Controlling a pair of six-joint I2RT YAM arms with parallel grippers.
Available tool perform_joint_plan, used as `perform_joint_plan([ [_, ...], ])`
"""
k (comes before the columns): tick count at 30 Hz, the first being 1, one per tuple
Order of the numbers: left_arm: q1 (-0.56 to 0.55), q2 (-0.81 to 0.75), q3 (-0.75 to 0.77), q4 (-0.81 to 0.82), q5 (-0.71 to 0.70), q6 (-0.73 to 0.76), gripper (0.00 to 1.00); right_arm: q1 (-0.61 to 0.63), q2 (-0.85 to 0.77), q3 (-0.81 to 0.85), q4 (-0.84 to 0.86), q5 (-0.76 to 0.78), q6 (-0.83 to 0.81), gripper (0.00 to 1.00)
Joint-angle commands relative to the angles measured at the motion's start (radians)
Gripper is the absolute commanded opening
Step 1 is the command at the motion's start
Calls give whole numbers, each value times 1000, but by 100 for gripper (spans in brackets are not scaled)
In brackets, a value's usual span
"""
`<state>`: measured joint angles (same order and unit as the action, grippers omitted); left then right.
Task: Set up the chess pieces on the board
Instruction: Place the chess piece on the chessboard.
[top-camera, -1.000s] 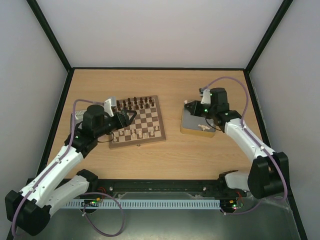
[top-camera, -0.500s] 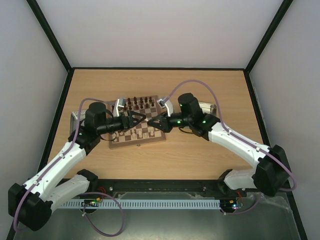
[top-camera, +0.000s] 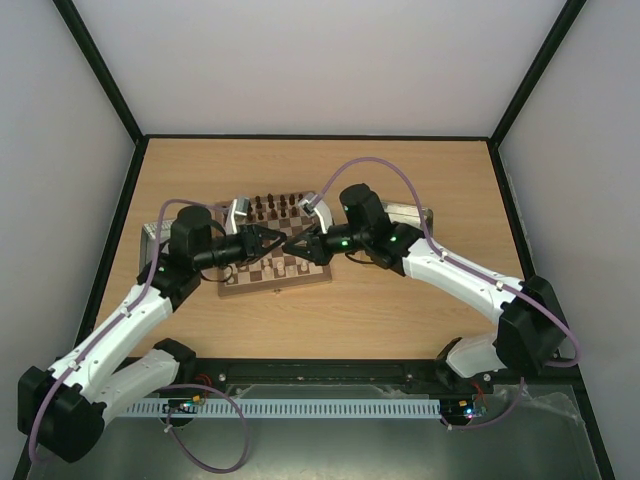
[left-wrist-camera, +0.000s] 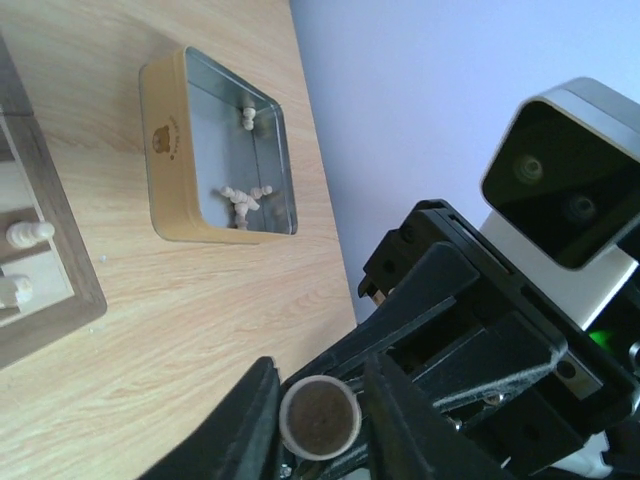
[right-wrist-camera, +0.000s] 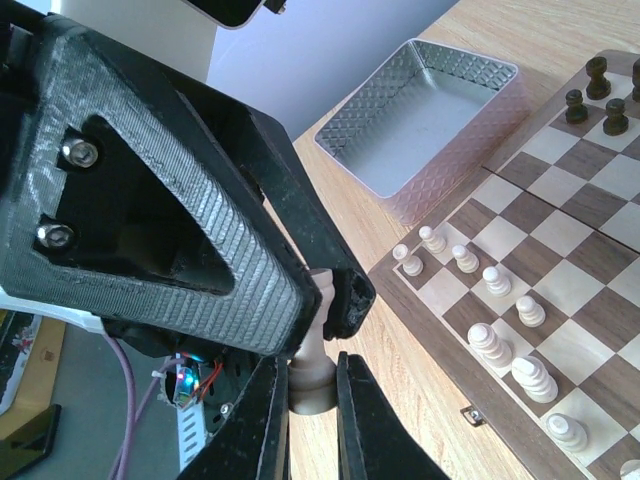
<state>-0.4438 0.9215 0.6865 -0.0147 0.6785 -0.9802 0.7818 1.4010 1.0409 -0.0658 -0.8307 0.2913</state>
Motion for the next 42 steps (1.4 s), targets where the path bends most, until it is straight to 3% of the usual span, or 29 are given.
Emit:
perform_joint_plan([
  [1,5,-15,-12,30,-5,-2,22,7,4,24,2,-4,-16,5],
  [4,5,-17,-15,41,-12,-10,12,8,2,26,5,4,-5,9],
  [7,5,-21,-15,47,-32,-37,10,7,-25,16,22,35,20,33],
  [10,6,-35,-19,94,-57,-127,10,7,-104,-62,176,120,142,47],
  [13,8,-49,-28,172,-80,-273,10,7,-177,-165,381,184,346,52],
  [18,11,-40,-29,274,-104,-441,11,7,-167,-232,626,252,637,54],
  [21,11,-20,-26,346,-106,-519,11,10,-133,-245,709,265,727,54],
  [26,11,0,-40,420,-105,-614,11,18,-94,-250,792,264,786,51],
  [34,11,2,-61,443,-117,-649,11,19,-63,-243,843,276,855,28],
  [38,11,3,-68,447,-126,-651,11,23,-55,-244,841,257,866,28],
  [42,11,5,-73,459,-126,-658,11,34,-59,-246,803,265,846,34],
])
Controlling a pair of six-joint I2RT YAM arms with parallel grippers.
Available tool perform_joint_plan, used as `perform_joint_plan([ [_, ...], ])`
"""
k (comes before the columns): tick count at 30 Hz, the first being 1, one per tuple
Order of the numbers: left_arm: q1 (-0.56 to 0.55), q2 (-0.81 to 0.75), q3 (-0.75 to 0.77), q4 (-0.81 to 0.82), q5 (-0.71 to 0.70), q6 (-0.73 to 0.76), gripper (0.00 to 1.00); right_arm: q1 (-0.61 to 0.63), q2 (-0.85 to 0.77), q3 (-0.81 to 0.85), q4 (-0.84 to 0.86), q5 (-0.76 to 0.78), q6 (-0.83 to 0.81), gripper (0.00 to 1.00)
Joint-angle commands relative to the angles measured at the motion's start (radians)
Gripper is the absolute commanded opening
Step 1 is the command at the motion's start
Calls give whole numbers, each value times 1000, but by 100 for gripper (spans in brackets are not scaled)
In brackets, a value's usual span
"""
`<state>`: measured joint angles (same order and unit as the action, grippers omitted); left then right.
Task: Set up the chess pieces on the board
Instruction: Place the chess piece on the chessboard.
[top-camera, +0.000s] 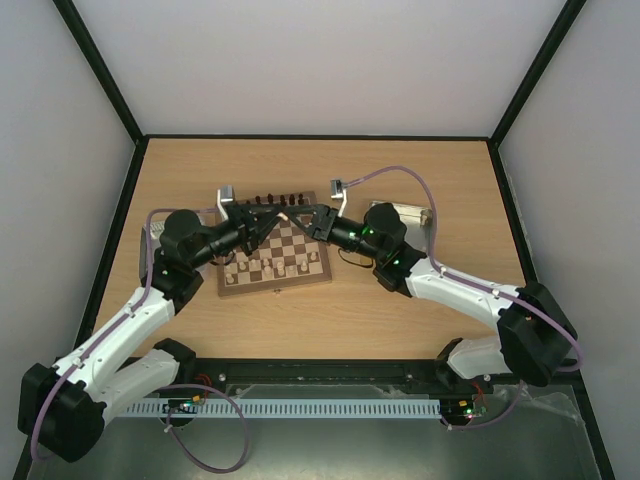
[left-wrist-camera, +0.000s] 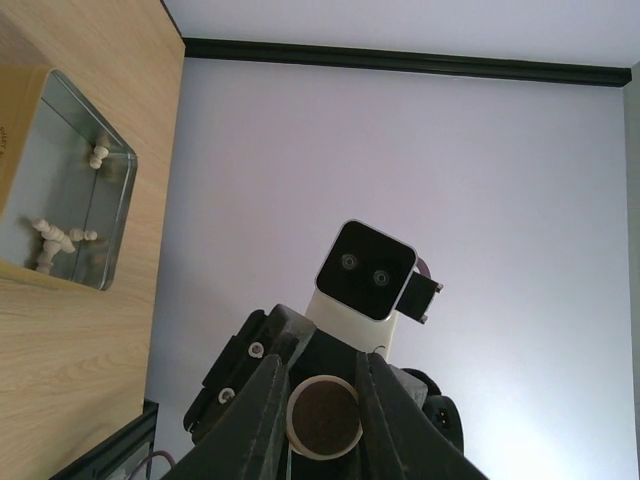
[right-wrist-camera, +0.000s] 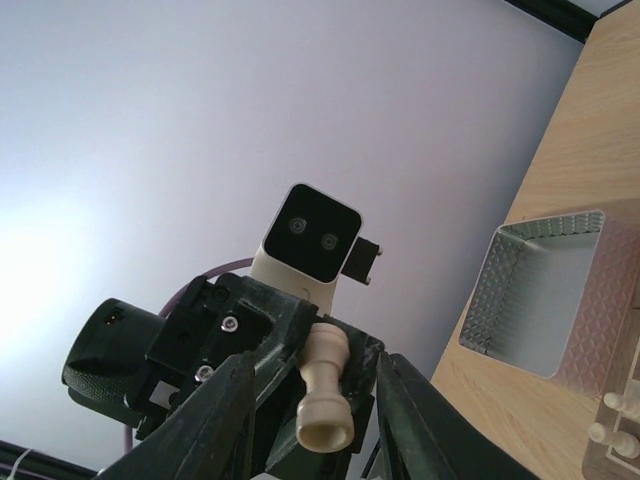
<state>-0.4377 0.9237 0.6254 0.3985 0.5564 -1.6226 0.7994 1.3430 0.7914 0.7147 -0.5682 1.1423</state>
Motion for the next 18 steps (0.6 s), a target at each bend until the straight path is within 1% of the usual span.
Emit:
perform_joint_plan([
  [1,5,4,-12,46,-4,-15,11,20,0,1,20,4,-4,33],
  [4,5,4,-16,46,-6,-14,11,31,6,4,20,-3,-7,26],
  [8,5,3,-25,48,-7,-13,11,42,16,14,9,-3,1,14],
  [11,5,-2,-33,46,-7,-9,12,43,7,18,-20,28,1,9],
  [13,5,-8,-33,30,-8,7,14,43,-6,31,-82,72,-13,7],
  [15,5,-18,-31,-4,-12,40,20,43,-17,59,-170,117,-37,5],
  [16,7,-26,-30,-31,-16,64,28,43,-19,71,-218,137,-51,5],
  [18,9,-44,-20,-139,-47,144,44,43,-17,108,-370,178,-80,4],
])
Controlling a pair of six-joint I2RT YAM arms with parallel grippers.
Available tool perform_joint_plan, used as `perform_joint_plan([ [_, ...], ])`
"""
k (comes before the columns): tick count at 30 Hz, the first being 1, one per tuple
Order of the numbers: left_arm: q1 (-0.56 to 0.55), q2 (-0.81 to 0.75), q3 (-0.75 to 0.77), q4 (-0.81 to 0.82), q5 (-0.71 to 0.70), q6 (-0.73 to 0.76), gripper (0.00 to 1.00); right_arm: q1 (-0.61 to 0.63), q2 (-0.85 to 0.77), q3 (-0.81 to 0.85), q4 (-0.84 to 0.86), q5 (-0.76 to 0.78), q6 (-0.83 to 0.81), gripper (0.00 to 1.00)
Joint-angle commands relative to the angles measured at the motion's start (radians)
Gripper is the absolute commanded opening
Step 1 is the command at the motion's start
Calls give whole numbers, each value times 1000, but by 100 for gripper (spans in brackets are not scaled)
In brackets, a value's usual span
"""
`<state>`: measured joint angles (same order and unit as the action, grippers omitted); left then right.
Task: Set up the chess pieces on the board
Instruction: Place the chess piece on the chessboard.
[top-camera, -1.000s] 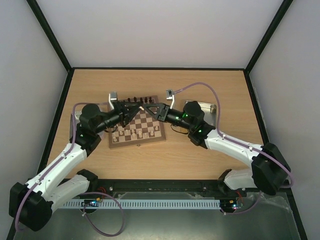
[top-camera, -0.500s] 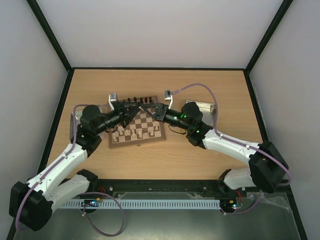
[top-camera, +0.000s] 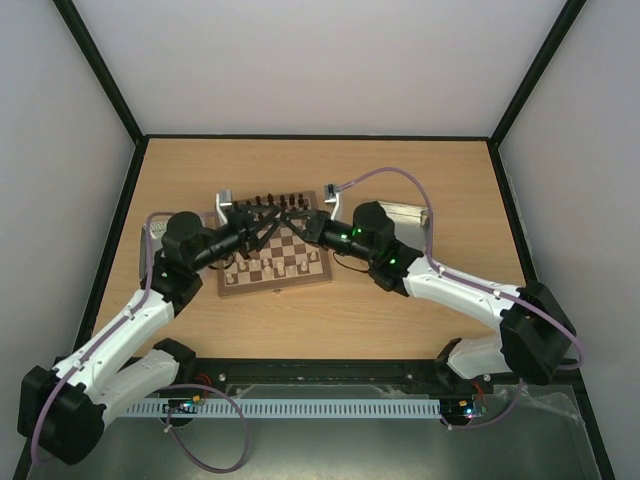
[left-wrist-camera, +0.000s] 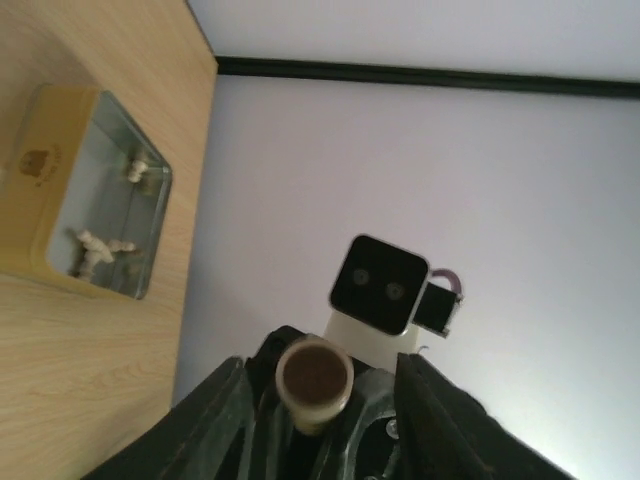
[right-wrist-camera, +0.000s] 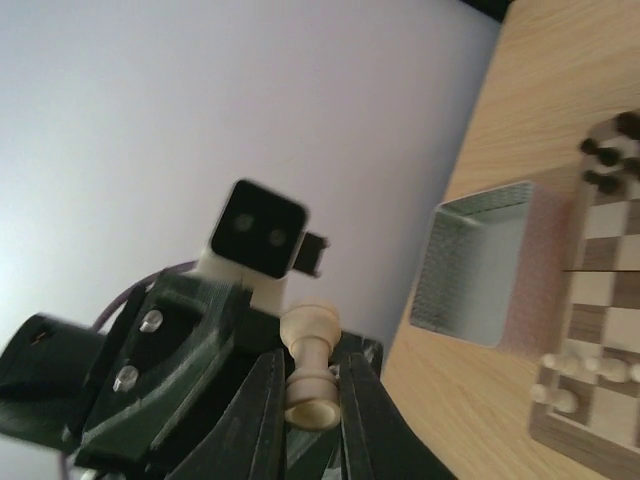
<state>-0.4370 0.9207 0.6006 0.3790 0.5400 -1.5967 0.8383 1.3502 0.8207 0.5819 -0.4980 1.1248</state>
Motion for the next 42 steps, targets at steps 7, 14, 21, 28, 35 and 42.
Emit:
perform_joint_plan([
  [7,85,-109,86,-609,-275,614,74,4,43,239,-872,259,-259,2],
  [14,101,-219,140,-860,-613,990,78,3,145,322,-1229,335,-384,2],
  [21,101,-344,85,-861,-650,1128,79,4,305,403,-1318,316,-440,3],
  [28,101,-402,53,-827,-618,1150,79,5,455,511,-1358,297,-474,3],
  [35,101,-413,47,-823,-614,1152,80,5,528,575,-1386,305,-485,6],
  [42,101,-414,46,-823,-617,1151,80,5,554,593,-1401,319,-486,11],
])
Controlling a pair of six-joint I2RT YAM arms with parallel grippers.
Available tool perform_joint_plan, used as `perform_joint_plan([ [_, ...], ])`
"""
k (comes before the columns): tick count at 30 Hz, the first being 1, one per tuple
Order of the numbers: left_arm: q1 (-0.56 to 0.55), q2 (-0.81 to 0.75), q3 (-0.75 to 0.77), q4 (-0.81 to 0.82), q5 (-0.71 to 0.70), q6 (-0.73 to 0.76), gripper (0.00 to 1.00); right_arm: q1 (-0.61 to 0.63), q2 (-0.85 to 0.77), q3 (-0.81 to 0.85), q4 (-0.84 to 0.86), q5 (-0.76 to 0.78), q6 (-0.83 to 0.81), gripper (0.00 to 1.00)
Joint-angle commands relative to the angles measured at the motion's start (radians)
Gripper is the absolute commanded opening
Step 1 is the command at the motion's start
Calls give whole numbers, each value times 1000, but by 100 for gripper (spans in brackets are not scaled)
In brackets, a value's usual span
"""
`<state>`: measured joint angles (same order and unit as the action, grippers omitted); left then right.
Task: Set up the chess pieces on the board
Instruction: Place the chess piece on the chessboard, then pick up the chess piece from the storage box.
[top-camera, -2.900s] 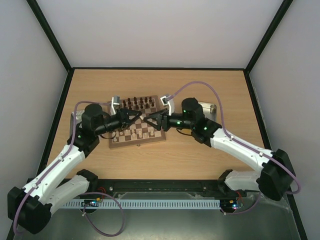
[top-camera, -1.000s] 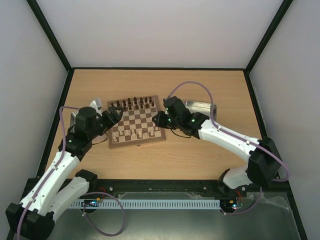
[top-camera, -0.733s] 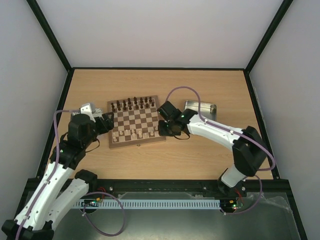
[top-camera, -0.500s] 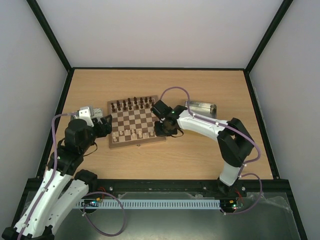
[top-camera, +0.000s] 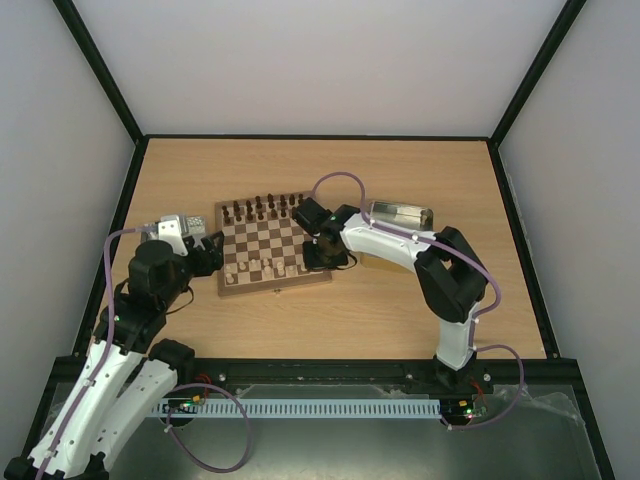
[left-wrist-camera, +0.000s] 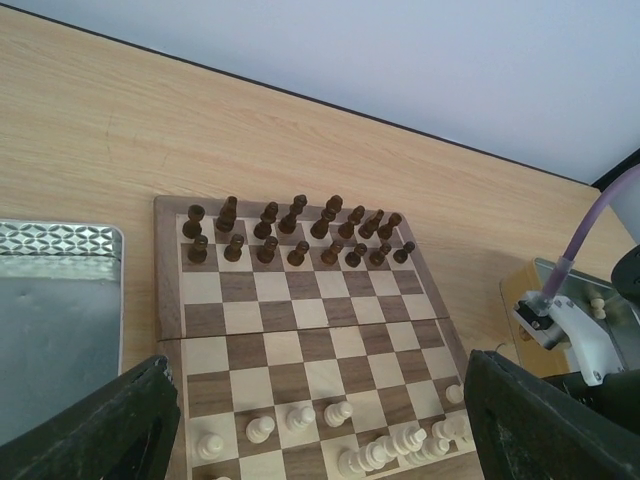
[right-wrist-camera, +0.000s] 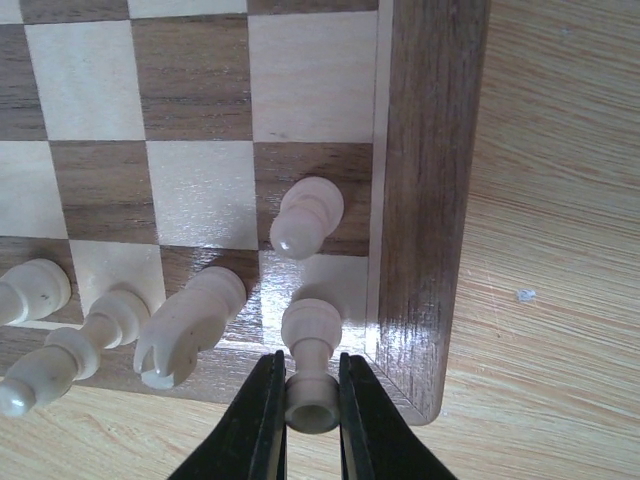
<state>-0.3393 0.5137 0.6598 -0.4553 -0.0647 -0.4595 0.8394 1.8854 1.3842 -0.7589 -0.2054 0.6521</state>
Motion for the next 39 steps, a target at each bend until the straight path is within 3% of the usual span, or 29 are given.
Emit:
perform_joint_plan([
  [1,3,-8,-13,11,-11,13,80,4,19,31,-63,30,-14,13],
  [12,3,-7,-14,13,-9,15,80,4,-25,37,-38,34,-13,27],
  [18,3,-10,-15,13,-6,16,80,4,-85,23,-27,43,-2,28],
  [25,4,-24,-14,17,0,19,80,-23,-302,-81,20,259,42,35],
  [33,5,-26,-18,21,6,21,80,-242,-413,-243,76,570,32,39],
  [39,5,-19,-18,21,2,21,80,-401,-326,-280,147,681,2,32],
])
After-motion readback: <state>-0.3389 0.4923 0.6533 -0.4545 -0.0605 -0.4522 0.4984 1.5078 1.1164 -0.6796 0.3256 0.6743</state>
